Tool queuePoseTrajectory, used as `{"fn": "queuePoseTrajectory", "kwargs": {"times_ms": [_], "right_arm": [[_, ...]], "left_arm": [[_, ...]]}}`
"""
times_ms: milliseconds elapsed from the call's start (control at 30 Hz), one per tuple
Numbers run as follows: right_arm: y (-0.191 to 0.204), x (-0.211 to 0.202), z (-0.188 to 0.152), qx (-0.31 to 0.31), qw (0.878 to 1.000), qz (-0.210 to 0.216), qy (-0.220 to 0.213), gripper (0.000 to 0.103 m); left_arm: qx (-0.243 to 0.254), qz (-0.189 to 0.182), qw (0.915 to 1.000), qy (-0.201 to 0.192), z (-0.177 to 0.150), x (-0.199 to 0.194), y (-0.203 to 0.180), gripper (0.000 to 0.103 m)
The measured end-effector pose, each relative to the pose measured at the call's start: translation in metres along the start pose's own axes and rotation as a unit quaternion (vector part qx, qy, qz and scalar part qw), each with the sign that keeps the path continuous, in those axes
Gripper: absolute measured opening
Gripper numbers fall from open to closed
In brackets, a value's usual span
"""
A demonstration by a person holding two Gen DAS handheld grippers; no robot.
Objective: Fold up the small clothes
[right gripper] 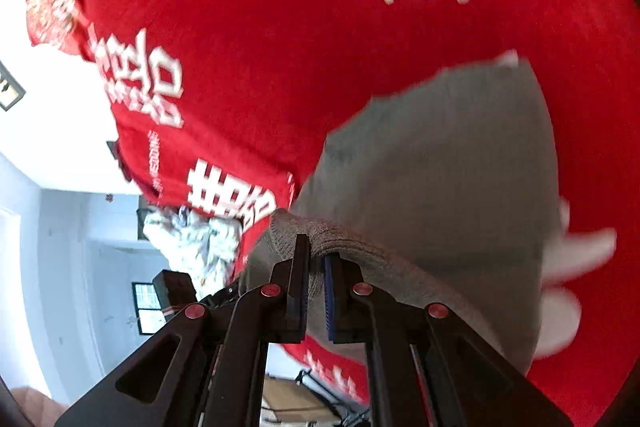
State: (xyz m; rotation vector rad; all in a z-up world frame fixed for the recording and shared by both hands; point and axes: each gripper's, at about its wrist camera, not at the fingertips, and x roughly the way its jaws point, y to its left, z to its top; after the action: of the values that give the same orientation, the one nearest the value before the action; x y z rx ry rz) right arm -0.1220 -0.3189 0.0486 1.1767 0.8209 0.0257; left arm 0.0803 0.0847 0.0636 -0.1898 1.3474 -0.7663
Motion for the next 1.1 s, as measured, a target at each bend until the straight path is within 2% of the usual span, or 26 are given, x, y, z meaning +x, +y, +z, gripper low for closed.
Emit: {"fn": "queuePoseTrajectory", "kwargs": {"times_ms": [167, 267, 367, 533, 600, 633, 667, 700, 733, 767, 833, 900, 967, 1033, 1100], "right_arm": [[-0.035, 0.037, 0.049, 0.032, 0.999, -0.026, 0.006, 0.007], [-0.058, 0.057, 0.062, 0.058, 0.997, -0.042, 0.011, 0.007], [-0.077, 0.068, 0.068, 0.087, 0.995, -0.050, 0.009, 0.007], [-0.087, 0.074, 0.073, 0.106, 0.993, -0.056, 0.017, 0.011], [-0.086, 0.073, 0.076, 0.106, 0.992, -0.059, 0.024, 0.012], [-0.084, 0.072, 0.077, 0.100, 0.993, -0.063, 0.027, 0.014], [-0.081, 0.069, 0.078, 0.090, 0.993, -0.069, 0.028, 0.020], [-0.078, 0.066, 0.079, 0.080, 0.994, -0.076, 0.025, 0.024], [-0.075, 0.063, 0.080, 0.071, 0.994, -0.084, 0.019, 0.036], [-0.072, 0.059, 0.081, 0.062, 0.994, -0.093, 0.011, 0.048], [-0.066, 0.050, 0.081, 0.045, 0.993, -0.113, -0.002, 0.049], [-0.056, 0.046, 0.080, 0.016, 0.992, -0.122, -0.004, 0.046], [-0.047, 0.049, 0.078, -0.021, 0.988, -0.154, 0.007, 0.035], [-0.043, 0.058, 0.078, -0.055, 0.980, -0.189, 0.021, 0.035], [-0.045, 0.068, 0.078, -0.074, 0.968, -0.236, 0.032, 0.035]], "left_arm": [[-0.014, 0.029, 0.9995, -0.002, 0.049, 0.049, 0.007, 0.012], [-0.011, 0.088, 0.9960, 0.012, 0.066, 0.085, 0.014, 0.012], [-0.013, 0.117, 0.9926, 0.031, 0.071, 0.109, 0.022, 0.016], [-0.056, 0.117, 0.9904, 0.046, 0.079, 0.118, 0.037, 0.016], [-0.046, 0.128, 0.9896, 0.045, 0.081, 0.114, 0.035, 0.029], [-0.038, 0.138, 0.9888, 0.041, 0.082, 0.110, 0.033, 0.040], [-0.031, 0.149, 0.9878, 0.034, 0.082, 0.105, 0.030, 0.064], [-0.022, 0.167, 0.9854, 0.021, 0.081, 0.098, 0.026, 0.077], [-0.013, 0.184, 0.9829, 0.003, 0.080, 0.089, 0.021, 0.085], [-0.006, 0.192, 0.9814, -0.014, 0.080, 0.081, 0.019, 0.085], [-0.010, 0.192, 0.9812, -0.019, 0.083, 0.073, 0.019, 0.085], [-0.010, 0.189, 0.9818, -0.021, 0.083, 0.069, 0.019, 0.085], [0.006, 0.191, 0.9815, -0.010, 0.081, 0.074, 0.014, 0.085], [0.025, 0.201, 0.9793, 0.001, 0.076, 0.085, 0.006, 0.085], [0.039, 0.225, 0.9735, 0.009, 0.073, 0.100, 0.002, 0.085]]}}
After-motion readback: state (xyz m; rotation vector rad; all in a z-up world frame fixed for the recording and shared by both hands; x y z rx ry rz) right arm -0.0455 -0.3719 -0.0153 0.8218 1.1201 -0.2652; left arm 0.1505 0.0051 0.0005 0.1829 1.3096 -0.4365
